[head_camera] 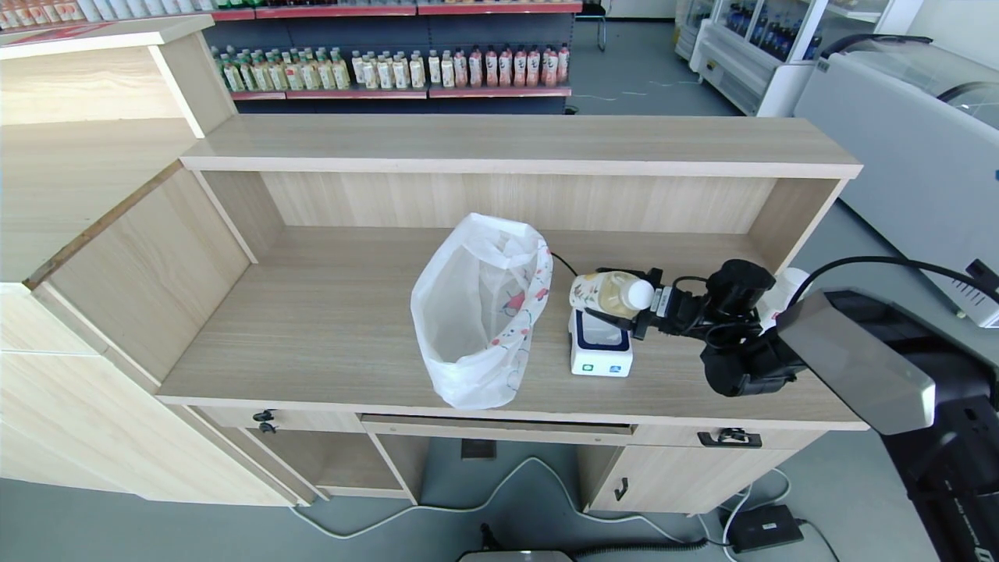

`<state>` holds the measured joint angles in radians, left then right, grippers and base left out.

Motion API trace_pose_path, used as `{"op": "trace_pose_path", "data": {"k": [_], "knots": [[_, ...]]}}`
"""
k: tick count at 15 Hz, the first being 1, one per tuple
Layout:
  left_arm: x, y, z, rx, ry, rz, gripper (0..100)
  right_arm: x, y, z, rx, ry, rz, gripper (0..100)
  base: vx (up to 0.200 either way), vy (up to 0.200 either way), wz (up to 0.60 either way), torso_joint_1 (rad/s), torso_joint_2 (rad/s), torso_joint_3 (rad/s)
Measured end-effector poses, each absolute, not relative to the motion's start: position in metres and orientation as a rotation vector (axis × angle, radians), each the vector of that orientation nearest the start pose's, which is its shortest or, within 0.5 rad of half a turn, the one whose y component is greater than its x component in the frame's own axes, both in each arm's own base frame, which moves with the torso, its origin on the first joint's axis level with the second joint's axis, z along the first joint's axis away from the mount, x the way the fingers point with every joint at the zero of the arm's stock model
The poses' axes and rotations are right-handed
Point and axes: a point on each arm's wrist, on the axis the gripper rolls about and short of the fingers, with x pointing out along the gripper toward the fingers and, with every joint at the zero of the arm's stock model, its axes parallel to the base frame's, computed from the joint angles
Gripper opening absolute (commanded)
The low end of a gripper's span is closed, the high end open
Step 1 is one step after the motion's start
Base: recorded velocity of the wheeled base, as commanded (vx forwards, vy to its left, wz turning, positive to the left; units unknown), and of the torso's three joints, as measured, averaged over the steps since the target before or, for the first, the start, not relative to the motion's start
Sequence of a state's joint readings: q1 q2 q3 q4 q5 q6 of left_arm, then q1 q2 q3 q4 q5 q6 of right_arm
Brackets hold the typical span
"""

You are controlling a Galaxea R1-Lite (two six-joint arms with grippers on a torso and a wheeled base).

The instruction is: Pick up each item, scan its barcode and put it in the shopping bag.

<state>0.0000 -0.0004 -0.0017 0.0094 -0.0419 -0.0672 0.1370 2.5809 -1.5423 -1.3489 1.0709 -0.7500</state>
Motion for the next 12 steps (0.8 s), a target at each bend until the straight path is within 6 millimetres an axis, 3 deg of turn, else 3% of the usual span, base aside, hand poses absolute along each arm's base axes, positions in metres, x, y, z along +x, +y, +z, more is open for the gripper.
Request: {"op": "trace_pose_path", "data": {"k": [3,6,9,12], "knots": [[-0.023,-0.001,0.075,-0.067,0.009,-0.042,100,0.473,0.081,0.117,-0.688,-0.693,1.027,0,0.000,0.000,0.00,0.000,0.00,0.000],[-0.023,-0.001,0.075,-0.067,0.008,-0.042,100,0.446,0.065,0.176,-0.384,-0.541,0.902,0,0.000,0.000,0.00,0.000,0.00,0.000],[-0.023,-0.001,0.075,-0.067,0.009,-0.042,100,0.432,0.034,0.196,-0.184,-0.317,0.673,0,0.000,0.000,0.00,0.000,0.00,0.000],[-0.023,-0.001,0.075,-0.067,0.009,-0.042,100,0.418,0.025,0.210,-0.028,-0.176,0.537,0,0.000,0.000,0.00,0.000,0.00,0.000]]}}
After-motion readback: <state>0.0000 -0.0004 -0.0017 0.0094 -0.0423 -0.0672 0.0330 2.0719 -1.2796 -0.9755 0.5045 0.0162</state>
